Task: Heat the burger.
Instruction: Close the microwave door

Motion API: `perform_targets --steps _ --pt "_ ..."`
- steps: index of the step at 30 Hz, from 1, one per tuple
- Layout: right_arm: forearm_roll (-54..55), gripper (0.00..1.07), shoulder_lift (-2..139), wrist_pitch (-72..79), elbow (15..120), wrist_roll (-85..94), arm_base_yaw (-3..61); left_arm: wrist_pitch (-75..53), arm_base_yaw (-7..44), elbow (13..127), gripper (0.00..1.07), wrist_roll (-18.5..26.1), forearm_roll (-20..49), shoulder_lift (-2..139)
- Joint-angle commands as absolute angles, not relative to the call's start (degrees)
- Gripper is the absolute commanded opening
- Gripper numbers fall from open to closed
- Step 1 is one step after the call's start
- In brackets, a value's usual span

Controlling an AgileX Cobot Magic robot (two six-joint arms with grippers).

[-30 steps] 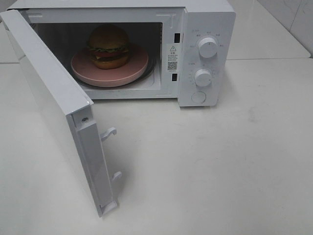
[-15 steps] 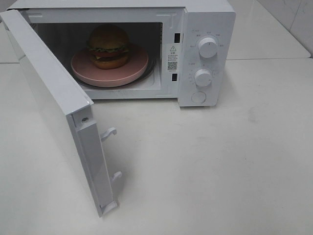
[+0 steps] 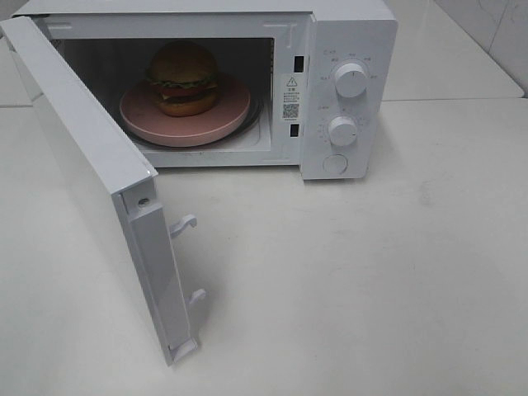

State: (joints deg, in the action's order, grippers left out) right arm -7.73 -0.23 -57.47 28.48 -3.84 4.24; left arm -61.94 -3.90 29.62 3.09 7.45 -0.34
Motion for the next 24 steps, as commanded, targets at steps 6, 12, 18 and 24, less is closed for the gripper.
perform_targets --steps 6,12,18,24 --pt "-8.2 0.76 -1.8 -57.0 28.5 -3.9 3.8 -61.2 -4.0 29.5 0.98 3.1 7.8 -0.6" --pt "-8.2 0.76 -1.8 -57.0 28.5 -3.9 3.8 -61.2 -4.0 29.5 0.98 3.1 7.8 -0.6" --pt "-8.2 0.76 -1.8 -57.0 28.5 -3.9 3.8 -61.2 -4.0 29.5 0.98 3.1 7.8 -0.6" --pt "-8.2 0.76 -1.8 -57.0 28.5 -3.9 3.8 -61.2 -4.0 29.5 0.98 3.1 7.8 -0.6"
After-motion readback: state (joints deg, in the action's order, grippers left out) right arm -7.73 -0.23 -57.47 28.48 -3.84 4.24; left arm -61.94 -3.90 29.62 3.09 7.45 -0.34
